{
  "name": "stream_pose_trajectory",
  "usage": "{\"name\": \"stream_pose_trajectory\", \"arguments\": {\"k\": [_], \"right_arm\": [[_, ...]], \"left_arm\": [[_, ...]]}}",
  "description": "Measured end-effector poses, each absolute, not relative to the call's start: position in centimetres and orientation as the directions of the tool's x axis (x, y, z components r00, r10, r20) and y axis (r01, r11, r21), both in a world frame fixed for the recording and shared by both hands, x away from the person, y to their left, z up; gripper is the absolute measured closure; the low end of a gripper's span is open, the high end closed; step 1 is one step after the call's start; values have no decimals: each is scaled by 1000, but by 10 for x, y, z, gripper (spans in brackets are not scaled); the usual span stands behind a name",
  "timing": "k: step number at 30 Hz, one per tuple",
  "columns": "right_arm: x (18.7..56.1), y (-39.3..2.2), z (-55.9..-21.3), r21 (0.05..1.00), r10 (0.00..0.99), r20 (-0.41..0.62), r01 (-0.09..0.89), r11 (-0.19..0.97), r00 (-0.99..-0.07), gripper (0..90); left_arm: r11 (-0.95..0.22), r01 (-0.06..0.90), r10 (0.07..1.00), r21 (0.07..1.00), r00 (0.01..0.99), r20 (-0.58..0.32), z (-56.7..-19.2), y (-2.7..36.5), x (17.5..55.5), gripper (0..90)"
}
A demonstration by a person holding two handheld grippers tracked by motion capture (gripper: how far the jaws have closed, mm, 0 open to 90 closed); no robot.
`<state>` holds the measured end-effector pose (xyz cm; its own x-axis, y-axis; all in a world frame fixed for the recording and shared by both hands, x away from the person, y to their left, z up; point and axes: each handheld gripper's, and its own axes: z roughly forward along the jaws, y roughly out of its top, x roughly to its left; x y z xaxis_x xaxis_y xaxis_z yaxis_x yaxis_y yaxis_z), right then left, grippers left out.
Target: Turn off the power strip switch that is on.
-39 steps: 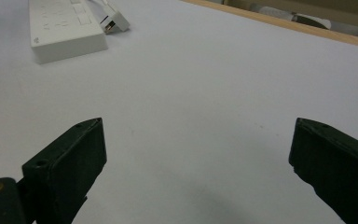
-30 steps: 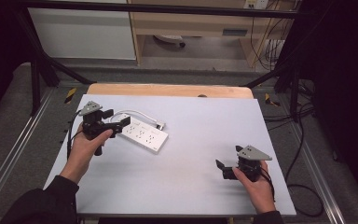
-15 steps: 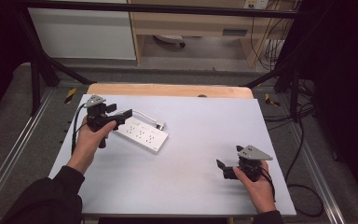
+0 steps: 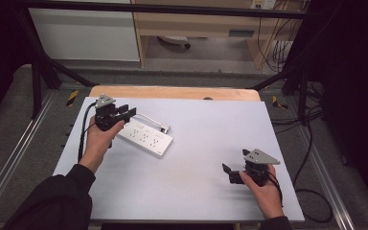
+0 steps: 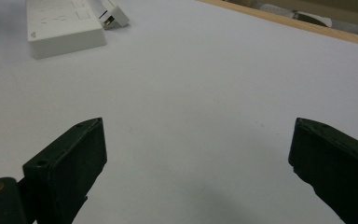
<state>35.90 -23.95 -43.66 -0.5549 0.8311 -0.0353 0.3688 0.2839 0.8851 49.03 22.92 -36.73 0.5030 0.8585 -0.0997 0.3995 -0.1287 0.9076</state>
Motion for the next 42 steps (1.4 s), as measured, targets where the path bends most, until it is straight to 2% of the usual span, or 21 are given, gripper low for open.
{"name": "stream_pose_trajectory", "arguments": {"k": [5, 10, 17, 42], "right_arm": [[358, -240, -436, 887, 833, -35, 367, 281, -552, 47], [359, -240, -436, 887, 833, -35, 366, 280, -553, 48], [358, -240, -435, 889, 834, -36, 363, 278, -550, 49], [359, -241, -435, 890, 832, -38, 360, 280, -553, 48]], "left_arm": [[-139, 404, 855, 904, 510, -97, -374, 227, 495, 790], [-136, 423, 853, 896, 511, -111, -380, 224, 500, 895], [-153, 468, 861, 870, 495, -115, -393, 217, 508, 899], [-207, 542, 864, 814, 492, -107, -414, 212, 520, 900]]}}
